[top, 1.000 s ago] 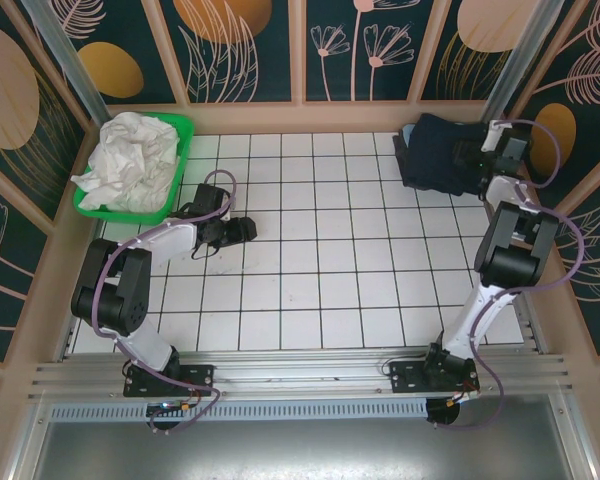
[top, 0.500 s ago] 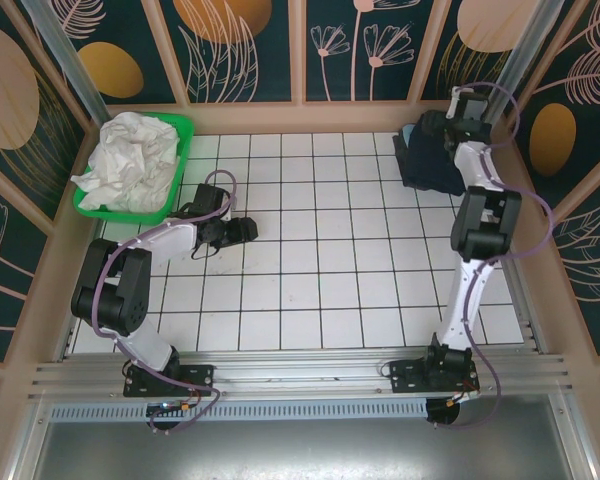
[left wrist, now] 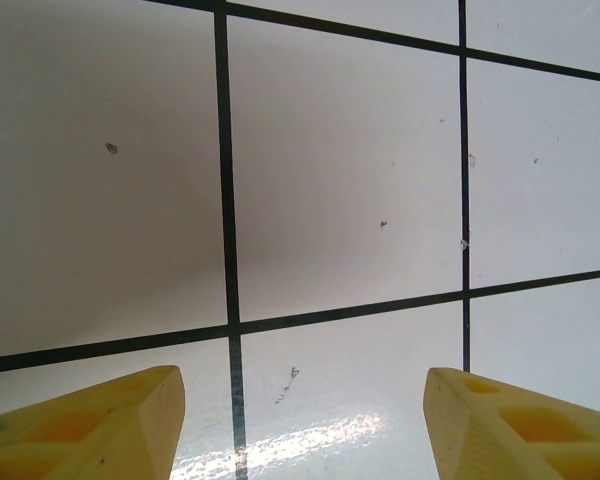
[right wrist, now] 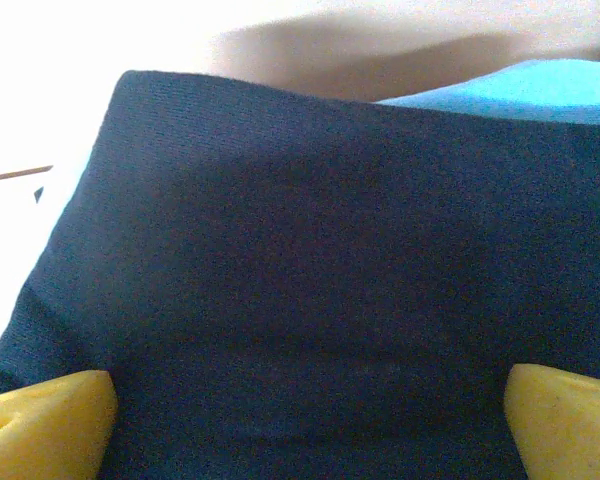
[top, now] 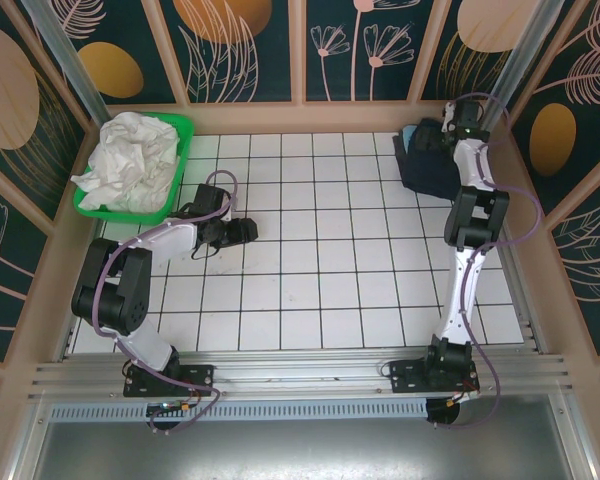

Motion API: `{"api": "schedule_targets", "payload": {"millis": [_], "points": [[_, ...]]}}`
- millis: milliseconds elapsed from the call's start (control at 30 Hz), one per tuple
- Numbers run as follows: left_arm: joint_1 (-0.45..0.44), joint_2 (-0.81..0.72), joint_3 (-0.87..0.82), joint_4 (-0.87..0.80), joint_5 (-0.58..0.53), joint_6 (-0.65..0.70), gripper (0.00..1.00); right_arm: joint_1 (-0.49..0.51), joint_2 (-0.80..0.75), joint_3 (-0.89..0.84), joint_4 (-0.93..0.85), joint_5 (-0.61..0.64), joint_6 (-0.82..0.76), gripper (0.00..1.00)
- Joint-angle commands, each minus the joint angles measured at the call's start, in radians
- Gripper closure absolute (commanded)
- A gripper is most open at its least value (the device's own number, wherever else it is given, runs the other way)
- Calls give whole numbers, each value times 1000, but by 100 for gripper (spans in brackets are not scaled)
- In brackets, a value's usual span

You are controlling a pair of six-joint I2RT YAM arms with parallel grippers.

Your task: Fold and stack the t-shirts

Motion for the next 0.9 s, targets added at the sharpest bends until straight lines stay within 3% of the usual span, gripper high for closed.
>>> {"api": "schedule_targets", "payload": {"millis": [0,133,300,467,733,867], "points": [[7,14,21,-14,2,22,35,-5,-48,25,-150,-16,-44,1],[7,12,21,-13,3,18,35,18,-137,4,-128,82,10,1],[7,6,10,-6,2,15,35,40,-227,-180,2,74,31,1],[6,-19,6,6,-1,9,34,52,-168,-204,-12,100,26,1],[6,-154,11,44,-86,17,15,70,-216,-236,-10,113,52,1],[7,-248,3,60,-172,29,3,81,-407,-465,151,137,83,1]]}}
